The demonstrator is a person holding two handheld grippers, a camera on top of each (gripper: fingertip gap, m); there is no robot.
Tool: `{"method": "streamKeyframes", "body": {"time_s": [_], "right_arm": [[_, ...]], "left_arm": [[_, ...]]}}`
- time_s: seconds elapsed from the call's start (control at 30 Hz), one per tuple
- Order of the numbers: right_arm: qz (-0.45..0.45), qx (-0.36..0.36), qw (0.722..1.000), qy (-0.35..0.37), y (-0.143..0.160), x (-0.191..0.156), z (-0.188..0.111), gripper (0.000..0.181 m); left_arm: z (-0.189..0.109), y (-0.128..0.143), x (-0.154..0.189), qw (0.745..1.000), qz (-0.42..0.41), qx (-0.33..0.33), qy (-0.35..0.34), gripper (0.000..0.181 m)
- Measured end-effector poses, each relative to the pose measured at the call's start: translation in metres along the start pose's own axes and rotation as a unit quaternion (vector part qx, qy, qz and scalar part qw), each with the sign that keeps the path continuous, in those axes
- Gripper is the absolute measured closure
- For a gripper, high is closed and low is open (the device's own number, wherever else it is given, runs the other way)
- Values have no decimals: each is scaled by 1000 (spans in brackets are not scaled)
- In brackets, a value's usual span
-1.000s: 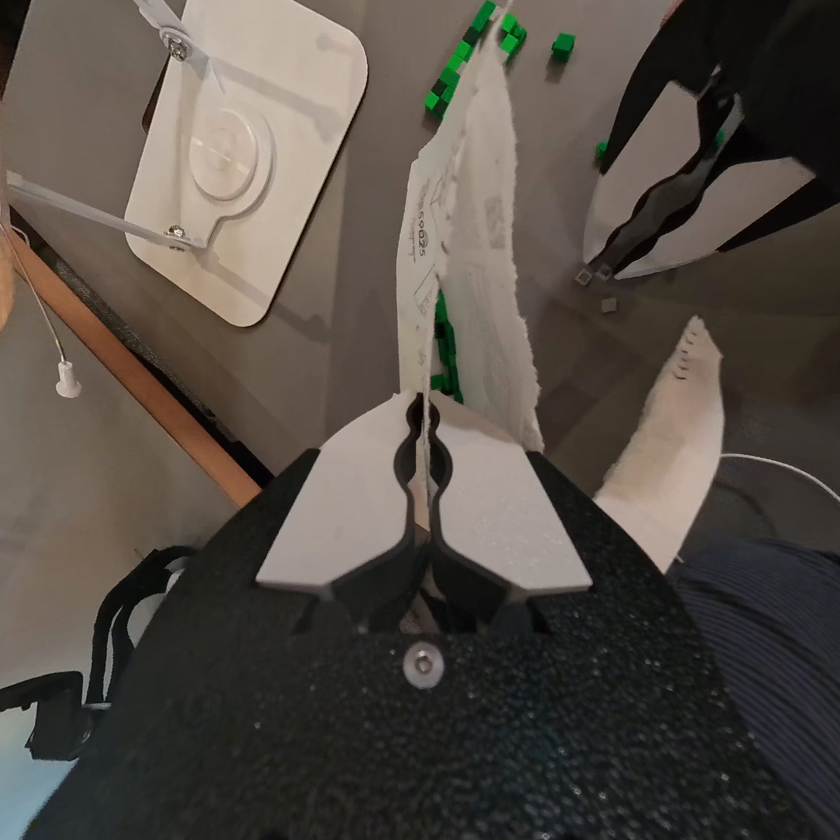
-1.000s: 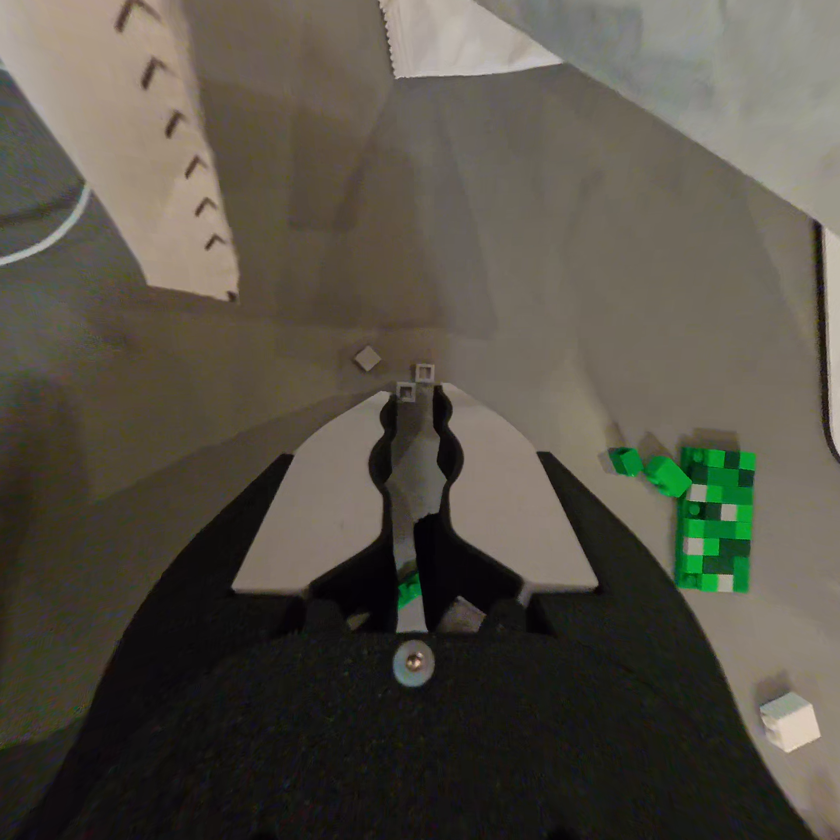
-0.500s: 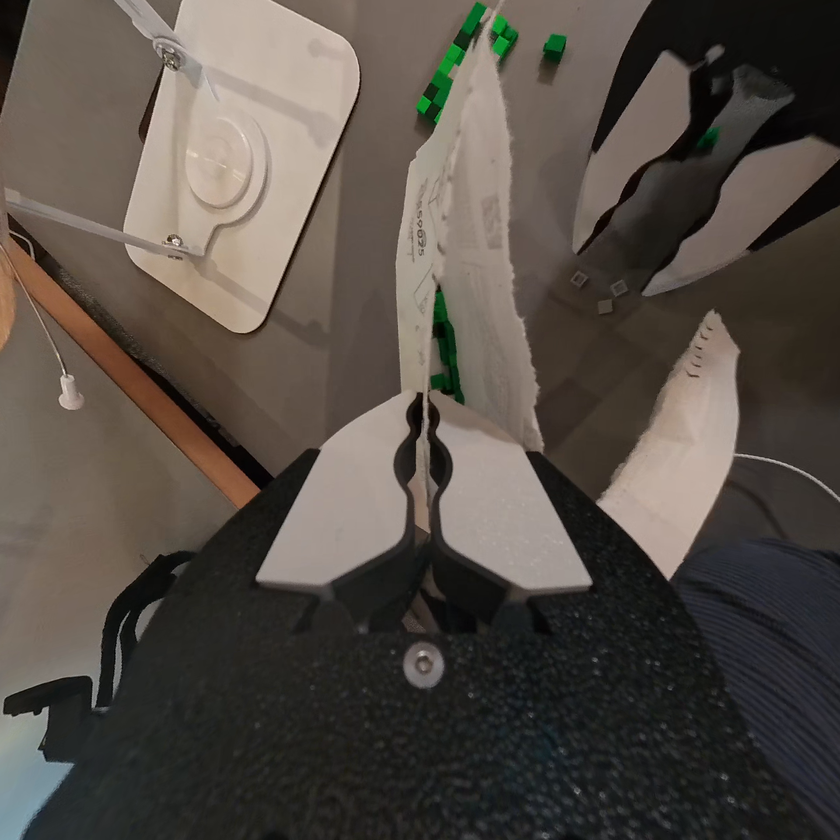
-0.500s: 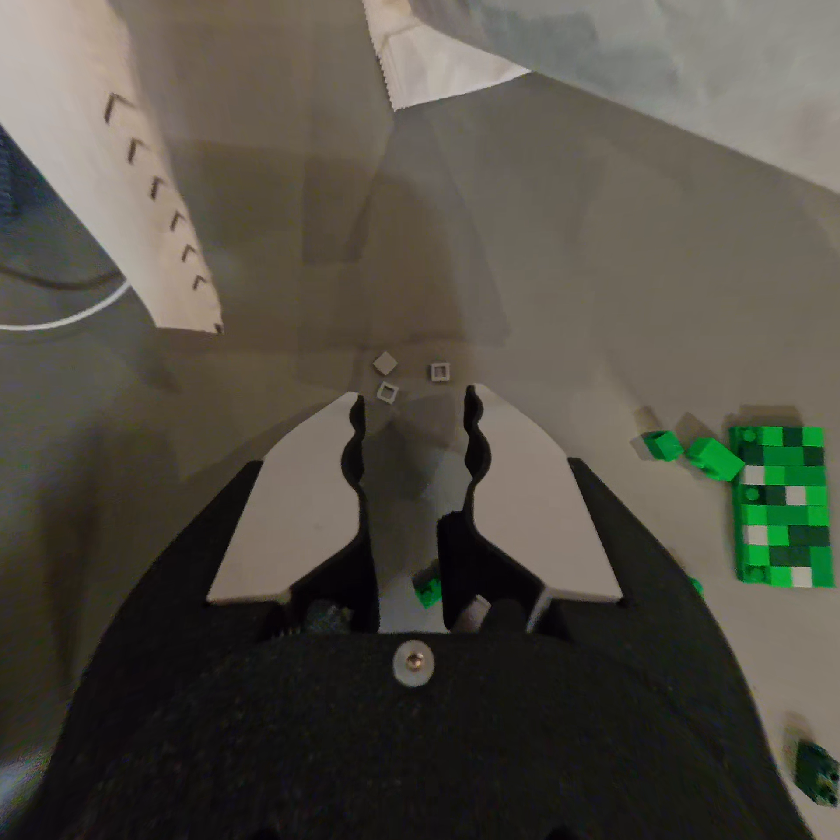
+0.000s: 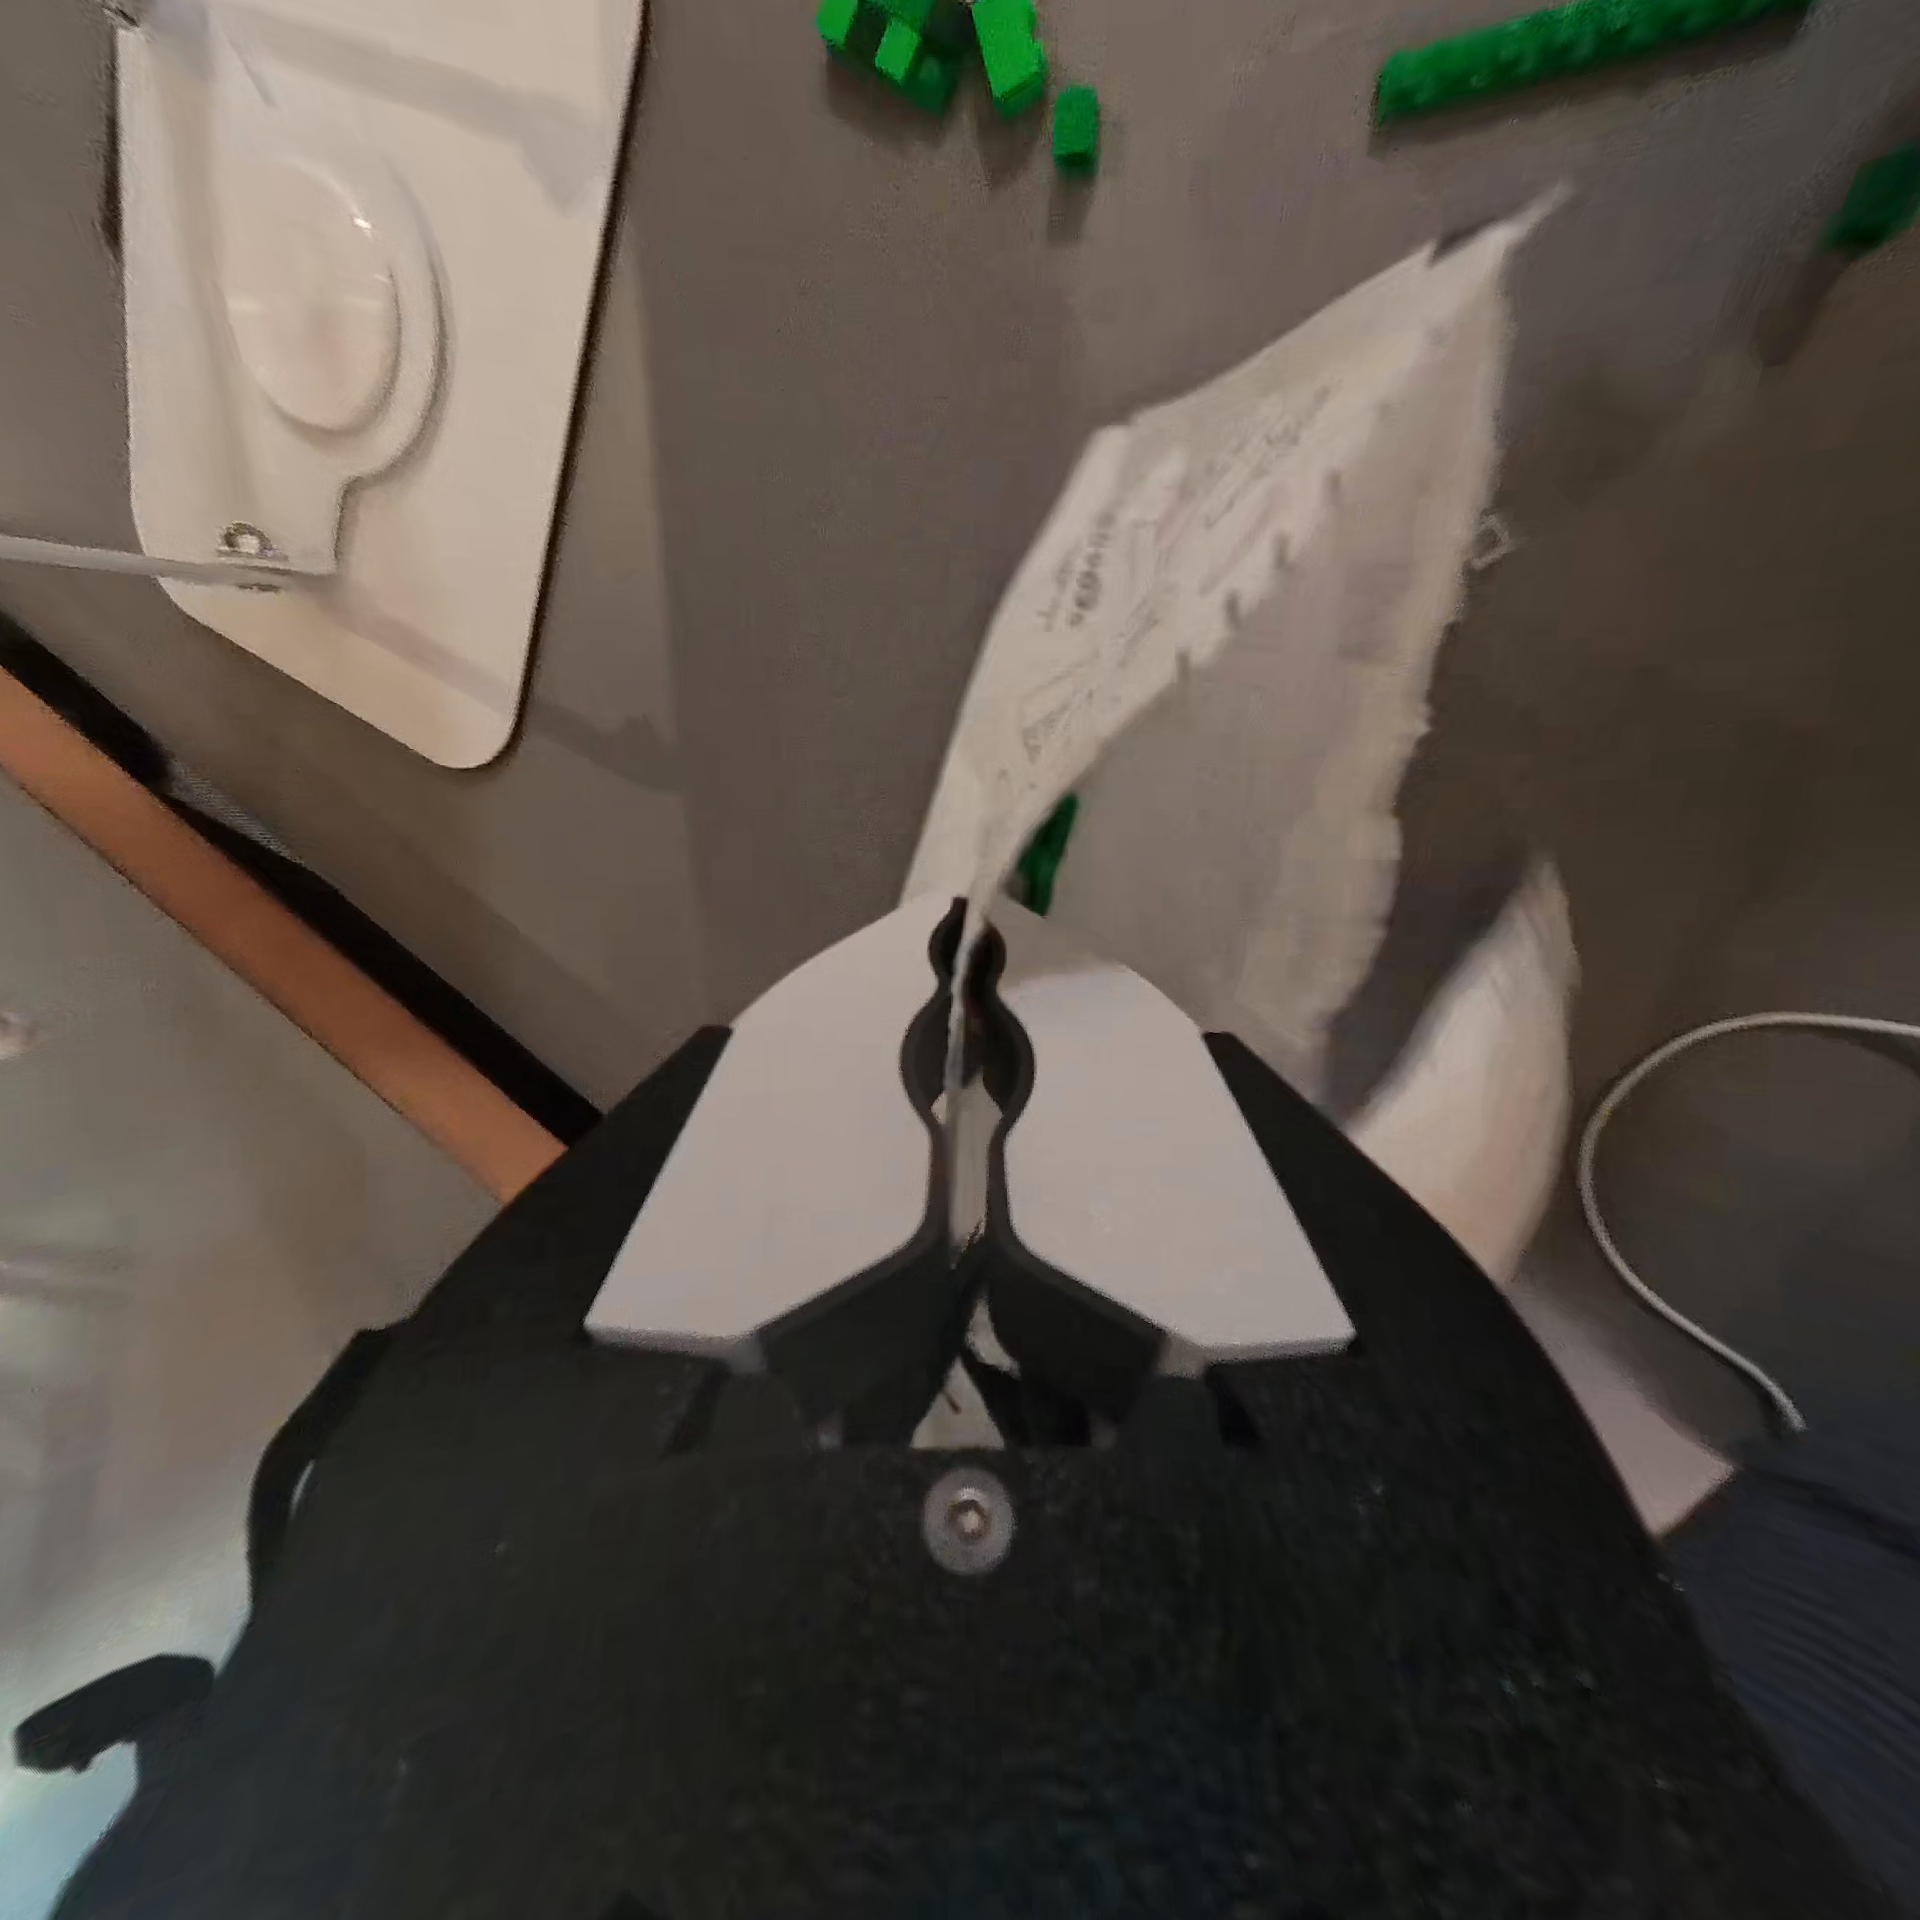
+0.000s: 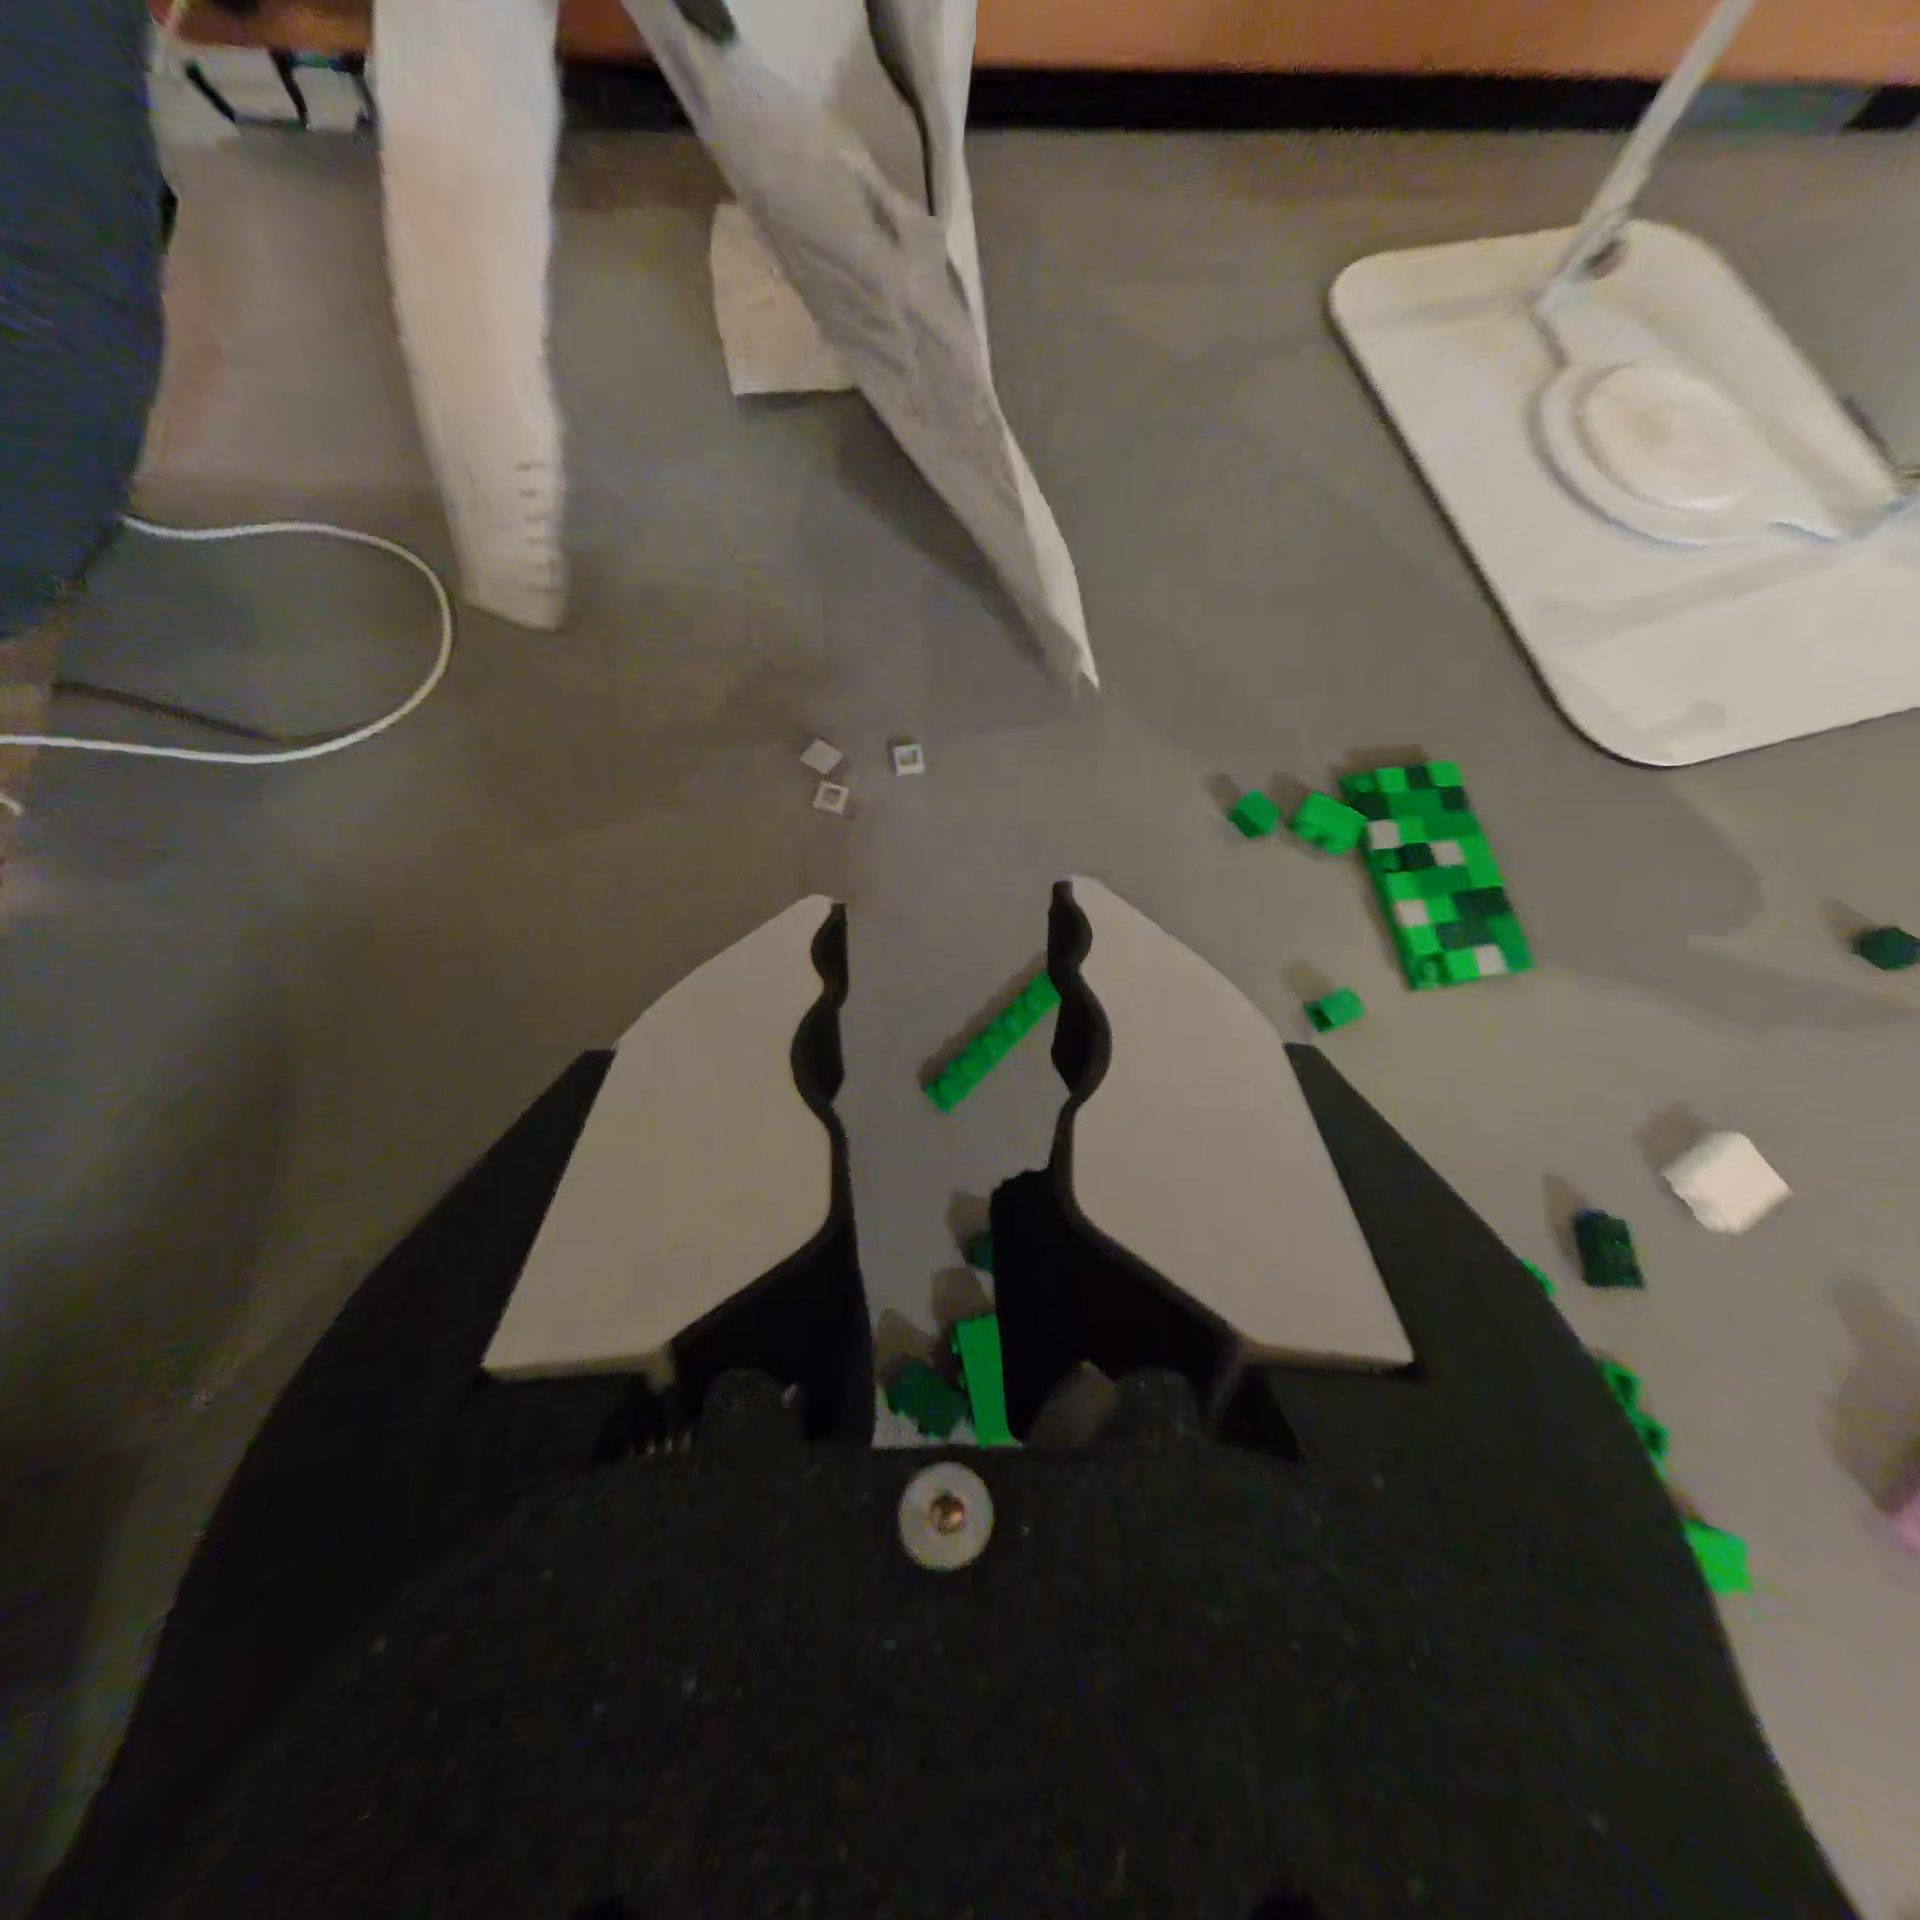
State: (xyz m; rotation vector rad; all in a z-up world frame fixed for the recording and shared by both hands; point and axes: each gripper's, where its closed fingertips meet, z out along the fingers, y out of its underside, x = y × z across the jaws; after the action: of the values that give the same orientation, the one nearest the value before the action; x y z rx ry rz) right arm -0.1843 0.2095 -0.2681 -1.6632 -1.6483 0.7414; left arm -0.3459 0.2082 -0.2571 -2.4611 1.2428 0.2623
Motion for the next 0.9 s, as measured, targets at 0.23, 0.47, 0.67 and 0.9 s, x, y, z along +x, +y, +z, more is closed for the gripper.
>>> {"method": "streamKeyframes", "body": {"time_s": [0.23, 0.47, 0.67, 0.9], "right_arm": [[9, 64, 997, 31, -10, 0, -21, 147], [2, 62, 997, 46, -2, -3, -22, 148], [17, 83, 995, 55, 3, -2, -33, 151], [28, 94, 993, 67, 12, 1, -40, 153]], "left_arm": [[6, -1, -16, 996, 36, 1, -78, 181], [22, -1, -37, 989, 51, -29, -138, 181], [40, 4, -44, 980, 68, -69, -176, 181], [59, 14, -29, 974, 82, -98, -188, 172]]}}
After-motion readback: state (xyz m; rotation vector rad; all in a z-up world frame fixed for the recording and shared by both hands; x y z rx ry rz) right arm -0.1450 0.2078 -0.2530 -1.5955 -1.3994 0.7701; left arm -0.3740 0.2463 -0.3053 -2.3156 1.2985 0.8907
